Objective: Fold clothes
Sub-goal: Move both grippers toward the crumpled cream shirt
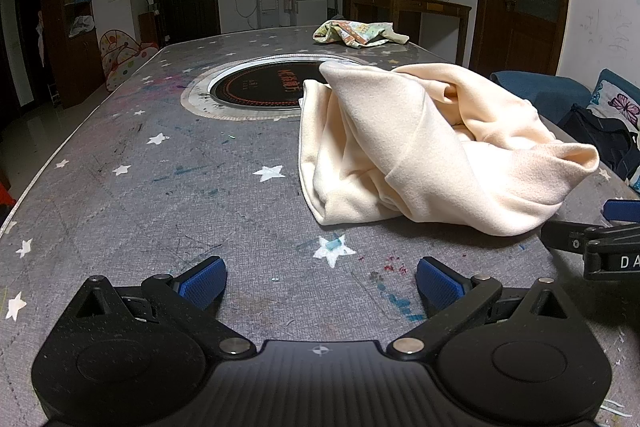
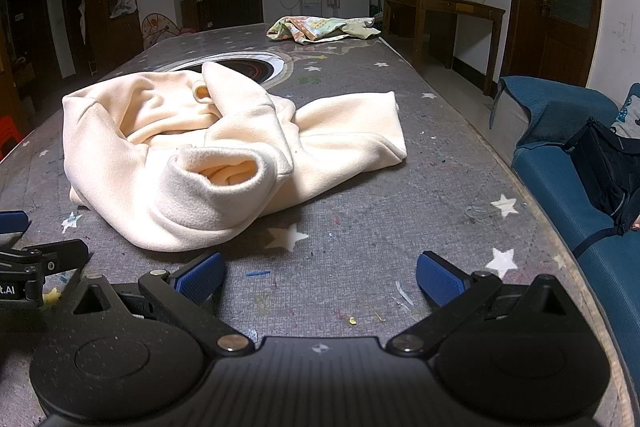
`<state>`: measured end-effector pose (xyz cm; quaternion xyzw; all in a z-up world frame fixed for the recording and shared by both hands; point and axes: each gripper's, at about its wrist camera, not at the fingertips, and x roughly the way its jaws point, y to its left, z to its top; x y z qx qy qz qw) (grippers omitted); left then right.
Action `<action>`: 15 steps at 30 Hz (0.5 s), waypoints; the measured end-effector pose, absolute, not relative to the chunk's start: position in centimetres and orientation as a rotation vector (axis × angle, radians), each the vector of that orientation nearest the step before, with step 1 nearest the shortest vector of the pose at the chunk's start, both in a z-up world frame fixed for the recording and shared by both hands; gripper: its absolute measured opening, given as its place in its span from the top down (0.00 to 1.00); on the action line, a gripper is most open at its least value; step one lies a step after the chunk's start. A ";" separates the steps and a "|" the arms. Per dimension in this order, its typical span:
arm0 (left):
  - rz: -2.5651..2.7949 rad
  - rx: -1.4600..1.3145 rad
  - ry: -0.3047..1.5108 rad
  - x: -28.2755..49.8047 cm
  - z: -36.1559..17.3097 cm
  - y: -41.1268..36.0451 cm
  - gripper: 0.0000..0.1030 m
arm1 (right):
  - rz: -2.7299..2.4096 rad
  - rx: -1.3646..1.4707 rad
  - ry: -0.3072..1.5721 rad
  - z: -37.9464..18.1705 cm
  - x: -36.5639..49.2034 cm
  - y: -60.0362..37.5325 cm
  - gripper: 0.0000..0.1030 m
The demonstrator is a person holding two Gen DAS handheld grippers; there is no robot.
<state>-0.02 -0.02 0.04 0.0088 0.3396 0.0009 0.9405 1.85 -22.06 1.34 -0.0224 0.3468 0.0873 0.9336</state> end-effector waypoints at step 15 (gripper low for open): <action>0.003 0.007 0.721 0.0 0.4 0.0 0.00 | 0.223 -0.042 0.694 2.1 1.1 -22.1 0.00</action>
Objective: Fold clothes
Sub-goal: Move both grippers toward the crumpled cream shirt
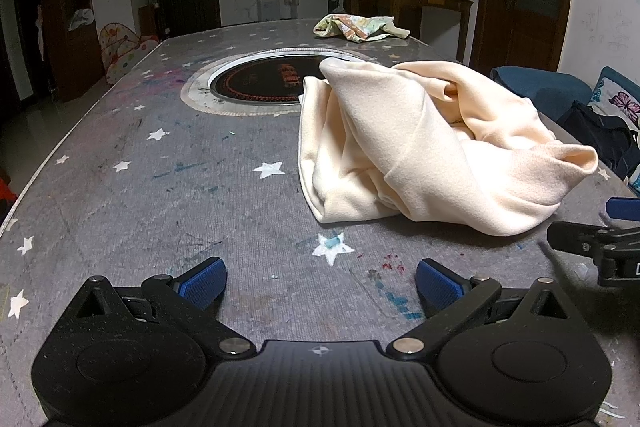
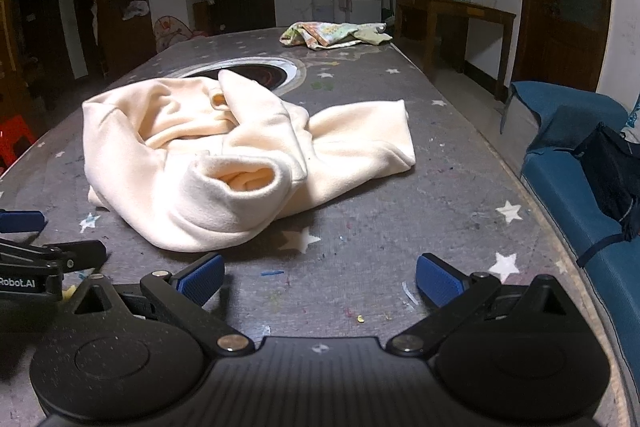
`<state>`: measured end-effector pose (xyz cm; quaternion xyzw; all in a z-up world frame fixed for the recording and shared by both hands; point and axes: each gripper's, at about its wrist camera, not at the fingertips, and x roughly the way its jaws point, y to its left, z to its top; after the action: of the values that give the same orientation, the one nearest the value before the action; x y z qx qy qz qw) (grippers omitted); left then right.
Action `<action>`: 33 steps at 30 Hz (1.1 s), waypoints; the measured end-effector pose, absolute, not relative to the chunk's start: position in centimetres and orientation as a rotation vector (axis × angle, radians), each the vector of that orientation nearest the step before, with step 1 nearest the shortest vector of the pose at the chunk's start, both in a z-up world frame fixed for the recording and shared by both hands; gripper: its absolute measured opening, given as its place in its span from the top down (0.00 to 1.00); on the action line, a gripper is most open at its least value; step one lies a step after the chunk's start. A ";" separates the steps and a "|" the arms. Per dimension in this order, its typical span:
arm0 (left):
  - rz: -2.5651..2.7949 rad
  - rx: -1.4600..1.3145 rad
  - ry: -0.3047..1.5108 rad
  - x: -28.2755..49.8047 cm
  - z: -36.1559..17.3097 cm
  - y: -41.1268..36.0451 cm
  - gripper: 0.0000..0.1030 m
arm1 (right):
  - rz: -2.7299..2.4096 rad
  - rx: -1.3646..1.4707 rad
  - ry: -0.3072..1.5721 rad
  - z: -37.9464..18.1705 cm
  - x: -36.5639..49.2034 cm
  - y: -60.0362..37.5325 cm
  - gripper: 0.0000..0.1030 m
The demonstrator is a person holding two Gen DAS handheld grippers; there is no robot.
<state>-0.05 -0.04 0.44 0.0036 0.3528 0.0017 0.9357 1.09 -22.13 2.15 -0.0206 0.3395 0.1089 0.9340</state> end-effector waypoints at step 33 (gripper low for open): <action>-0.035 -0.089 0.713 1.2 5.9 0.5 0.00 | 0.302 -0.047 0.625 6.9 1.7 -22.0 0.07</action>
<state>1.17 0.45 5.88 -0.0434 0.3487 -0.0174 0.9361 1.72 -22.04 6.88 -0.0228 0.3063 0.1479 0.9401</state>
